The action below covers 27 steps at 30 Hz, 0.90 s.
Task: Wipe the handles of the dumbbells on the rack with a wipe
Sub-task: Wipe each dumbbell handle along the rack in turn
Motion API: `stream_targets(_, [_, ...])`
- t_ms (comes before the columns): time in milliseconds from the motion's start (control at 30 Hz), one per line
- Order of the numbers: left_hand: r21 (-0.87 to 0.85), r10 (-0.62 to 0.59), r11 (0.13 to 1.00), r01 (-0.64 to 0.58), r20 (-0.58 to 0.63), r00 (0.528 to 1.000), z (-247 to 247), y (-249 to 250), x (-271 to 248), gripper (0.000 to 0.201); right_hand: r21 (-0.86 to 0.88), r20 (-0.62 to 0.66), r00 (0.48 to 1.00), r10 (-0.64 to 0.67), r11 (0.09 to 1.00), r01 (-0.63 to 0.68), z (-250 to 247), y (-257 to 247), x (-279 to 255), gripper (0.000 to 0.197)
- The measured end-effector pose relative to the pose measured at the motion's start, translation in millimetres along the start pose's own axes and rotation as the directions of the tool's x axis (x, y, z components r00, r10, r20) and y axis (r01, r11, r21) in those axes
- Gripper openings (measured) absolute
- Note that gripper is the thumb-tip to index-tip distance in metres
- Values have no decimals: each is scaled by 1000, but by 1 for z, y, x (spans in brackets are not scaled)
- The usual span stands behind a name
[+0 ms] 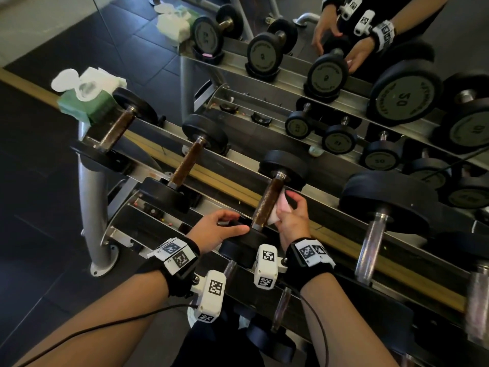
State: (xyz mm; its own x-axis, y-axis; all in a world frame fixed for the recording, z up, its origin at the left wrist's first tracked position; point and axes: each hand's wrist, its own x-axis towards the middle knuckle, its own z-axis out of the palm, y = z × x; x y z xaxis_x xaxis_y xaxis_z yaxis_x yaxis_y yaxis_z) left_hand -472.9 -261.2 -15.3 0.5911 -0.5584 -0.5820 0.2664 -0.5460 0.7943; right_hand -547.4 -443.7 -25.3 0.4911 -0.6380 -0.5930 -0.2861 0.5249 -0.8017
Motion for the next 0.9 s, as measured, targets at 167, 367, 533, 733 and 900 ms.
stream_targets(167, [-8,0,1000,0,18,1000,-1,1,0,49,-11,-12,999,-32,999,31,-20,3,-9,65])
stream_targets(367, [9,-5,1000,4,22,1000,-2,0,2,53,-34,-12,1000,27,999,-27,1,0,1,44])
stream_targets(533, [4,23,1000,-23,-4,1000,1,-2,1,50,-38,41,998,39,999,-37,-5,5,-3,52])
stream_targets(733, [32,33,999,-33,7,999,-1,-4,0,48,-76,-27,998,52,996,-54,-18,-1,-2,54])
stream_targets(900, [33,24,999,-24,-6,1000,0,-2,-2,48,109,11,999,49,993,-49,0,-4,5,55])
